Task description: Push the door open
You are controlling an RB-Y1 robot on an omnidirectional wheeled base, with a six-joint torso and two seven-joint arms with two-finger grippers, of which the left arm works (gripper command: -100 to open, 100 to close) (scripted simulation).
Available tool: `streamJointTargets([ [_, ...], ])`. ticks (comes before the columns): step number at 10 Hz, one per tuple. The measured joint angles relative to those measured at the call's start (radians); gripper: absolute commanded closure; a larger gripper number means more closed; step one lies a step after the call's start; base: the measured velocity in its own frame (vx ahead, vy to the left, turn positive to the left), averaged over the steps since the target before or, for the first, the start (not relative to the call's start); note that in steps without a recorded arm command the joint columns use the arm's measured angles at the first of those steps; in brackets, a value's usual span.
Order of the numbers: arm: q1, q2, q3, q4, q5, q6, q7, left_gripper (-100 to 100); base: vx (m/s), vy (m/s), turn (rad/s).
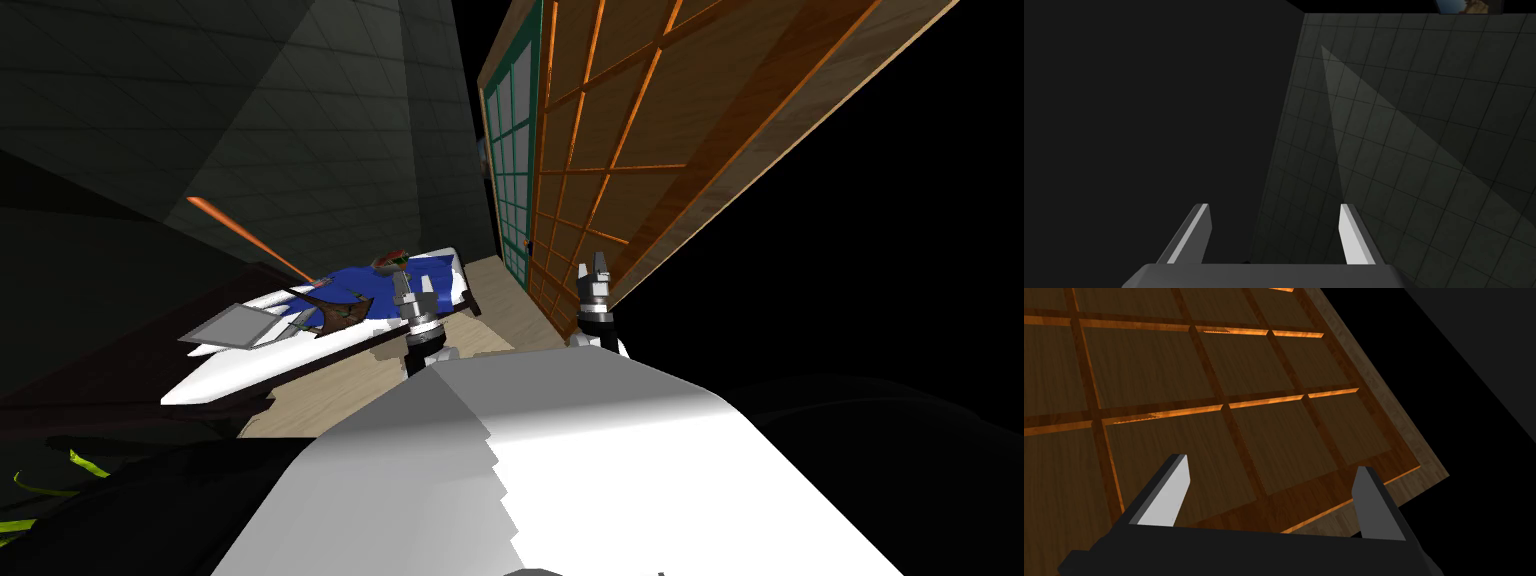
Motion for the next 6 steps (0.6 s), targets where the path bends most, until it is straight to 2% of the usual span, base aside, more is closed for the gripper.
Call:
streamJointTargets([
  [6,-0.048,0.052,-0.046,0.104,-0.015,-0.015,-0.089,-100,-0.016,0.002,-0.035],
])
